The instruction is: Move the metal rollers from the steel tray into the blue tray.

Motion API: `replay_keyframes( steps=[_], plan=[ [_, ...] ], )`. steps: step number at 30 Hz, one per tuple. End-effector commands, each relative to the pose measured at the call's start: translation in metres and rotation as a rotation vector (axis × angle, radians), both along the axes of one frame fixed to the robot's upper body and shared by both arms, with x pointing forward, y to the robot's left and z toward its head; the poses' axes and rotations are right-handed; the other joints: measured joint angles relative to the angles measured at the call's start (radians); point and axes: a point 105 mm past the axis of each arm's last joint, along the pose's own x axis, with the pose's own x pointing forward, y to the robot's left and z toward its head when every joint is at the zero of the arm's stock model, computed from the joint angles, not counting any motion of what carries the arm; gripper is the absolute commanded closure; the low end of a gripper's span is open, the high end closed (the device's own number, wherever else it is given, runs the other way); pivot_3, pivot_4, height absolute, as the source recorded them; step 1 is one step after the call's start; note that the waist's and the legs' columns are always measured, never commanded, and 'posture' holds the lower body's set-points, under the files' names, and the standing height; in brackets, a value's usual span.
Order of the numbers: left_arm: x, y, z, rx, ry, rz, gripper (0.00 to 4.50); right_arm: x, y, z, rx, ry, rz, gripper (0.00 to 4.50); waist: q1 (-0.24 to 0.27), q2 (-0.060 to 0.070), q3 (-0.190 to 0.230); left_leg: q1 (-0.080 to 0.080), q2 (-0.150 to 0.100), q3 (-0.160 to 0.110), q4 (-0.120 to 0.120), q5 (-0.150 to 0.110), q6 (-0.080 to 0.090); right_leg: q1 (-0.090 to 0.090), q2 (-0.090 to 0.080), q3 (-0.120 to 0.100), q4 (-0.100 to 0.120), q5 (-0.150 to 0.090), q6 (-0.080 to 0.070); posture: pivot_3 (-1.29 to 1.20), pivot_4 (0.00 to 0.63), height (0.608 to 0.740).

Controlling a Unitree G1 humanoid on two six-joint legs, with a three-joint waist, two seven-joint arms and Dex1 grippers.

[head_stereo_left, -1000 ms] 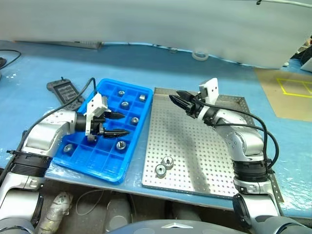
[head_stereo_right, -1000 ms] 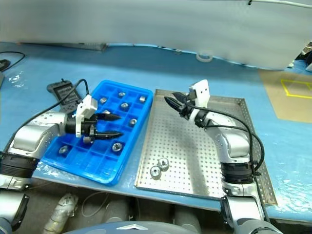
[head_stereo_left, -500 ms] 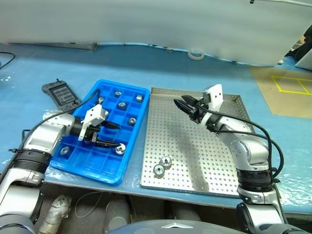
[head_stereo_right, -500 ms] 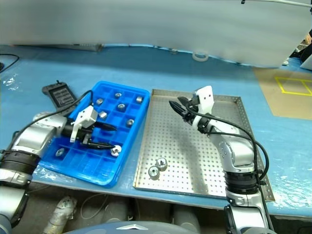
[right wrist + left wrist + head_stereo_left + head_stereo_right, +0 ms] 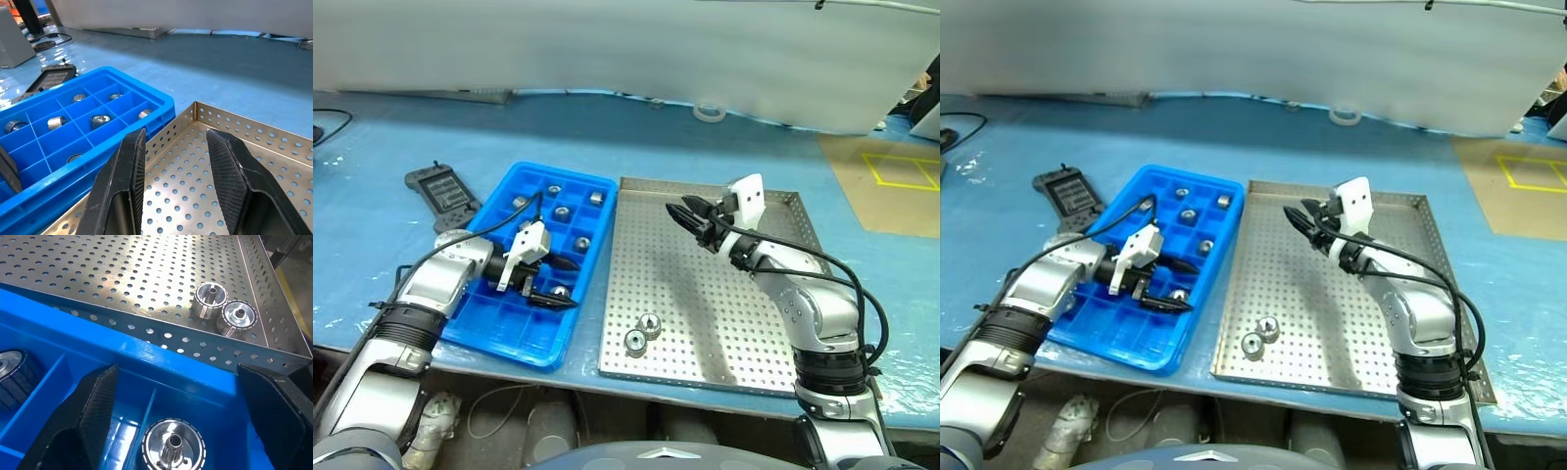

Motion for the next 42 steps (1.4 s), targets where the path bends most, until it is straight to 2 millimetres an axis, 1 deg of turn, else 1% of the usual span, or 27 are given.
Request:
replay_keyframes(
  steps=[1, 4, 6, 12, 17, 23, 28, 32, 35, 38, 42],
  plan=[
    [0.002, 0.004, 0.0, 0.028, -0.007, -0.008, 0.41, -0.006, -0.002, 0.011, -0.002, -0.043, 0.004, 2.46, -0.002, 0.0, 0.0, 0.0, 0.0, 0.0, 0.001, 0.0, 0.001, 0.0, 0.0, 0.001, 0.0, 0.0, 0.0, -0.24, 0.15, 0.74],
    [0.005, 0.013, 0.013, 0.004, -0.025, 0.001, 0.41, -0.004, -0.004, 0.008, -0.008, -0.036, -0.005, 2.46, -0.007, -0.001, -0.001, 0.0, 0.0, 0.002, 0.002, -0.001, 0.001, -0.001, 0.0, 0.002, 0.0, 0.0, 0.0, -0.23, 0.15, 0.74],
    [0.004, 0.015, 0.018, -0.004, -0.041, -0.003, 0.41, -0.004, -0.003, 0.007, -0.008, -0.034, -0.004, 2.46, -0.013, -0.001, -0.001, 0.0, 0.001, 0.003, 0.002, 0.0, 0.001, -0.003, 0.001, 0.003, 0.0, 0.0, 0.0, -0.23, 0.15, 0.74],
    [-0.002, 0.006, 0.023, 0.015, -0.067, -0.03, 0.41, -0.002, 0.004, 0.004, -0.011, -0.031, 0.009, 2.46, -0.02, -0.001, -0.001, -0.003, 0.002, 0.003, 0.0, -0.001, 0.002, -0.005, 0.002, 0.002, 0.0, 0.0, 0.0, -0.23, 0.15, 0.74],
    [-0.006, 0.007, 0.025, 0.062, -0.09, -0.056, 0.41, -0.002, 0.001, 0.0, -0.02, -0.02, 0.002, 2.46, -0.022, -0.002, -0.001, -0.004, 0.002, 0.003, 0.001, -0.002, 0.003, -0.005, 0.002, 0.002, 0.0, 0.0, 0.0, -0.23, 0.15, 0.74],
    [0.002, 0.011, 0.034, 0.091, -0.173, -0.074, 0.41, -0.003, 0.004, -0.004, -0.028, -0.009, 0.009, 2.46, -0.025, -0.001, -0.001, -0.004, 0.002, 0.003, 0.001, -0.002, 0.003, -0.005, 0.002, 0.002, 0.0, 0.0, 0.0, -0.23, 0.15, 0.74],
    [0.005, 0.013, 0.032, 0.096, -0.186, -0.086, 0.41, -0.003, 0.003, -0.005, -0.034, -0.005, 0.011, 2.46, -0.026, -0.001, -0.001, -0.004, 0.002, 0.003, 0.001, -0.002, 0.003, -0.005, 0.002, 0.002, 0.0, 0.0, 0.0, -0.23, 0.15, 0.74],
    [0.004, 0.027, 0.014, 0.18, -0.189, -0.109, 0.41, -0.004, 0.002, -0.006, -0.041, 0.0, 0.007, 2.46, -0.028, -0.001, -0.001, -0.004, 0.002, 0.003, 0.001, -0.002, 0.003, -0.006, 0.002, 0.002, 0.0, 0.0, 0.0, -0.24, 0.15, 0.74],
    [0.003, 0.028, 0.009, 0.185, -0.179, -0.117, 0.41, -0.004, 0.001, -0.007, -0.047, 0.003, 0.006, 2.46, -0.028, -0.002, -0.001, -0.004, 0.002, 0.003, 0.001, -0.002, 0.003, -0.006, 0.002, 0.002, 0.0, 0.0, 0.0, -0.24, 0.15, 0.74],
    [0.002, 0.025, 0.008, 0.162, -0.169, -0.117, 0.41, -0.004, 0.001, -0.007, -0.045, 0.004, 0.007, 2.46, -0.027, -0.002, -0.001, -0.004, 0.002, 0.003, 0.001, -0.002, 0.003, -0.006, 0.002, 0.002, 0.0, 0.0, 0.0, -0.24, 0.15, 0.74],
    [-0.002, 0.004, 0.008, 0.087, -0.153, -0.117, 0.41, -0.004, 0.002, -0.007, -0.051, 0.005, 0.007, 2.46, -0.026, -0.001, -0.001, -0.004, 0.002, 0.003, 0.001, -0.002, 0.003, -0.005, 0.002, 0.002, 0.0, 0.0, 0.0, -0.24, 0.15, 0.74]
  ],
)
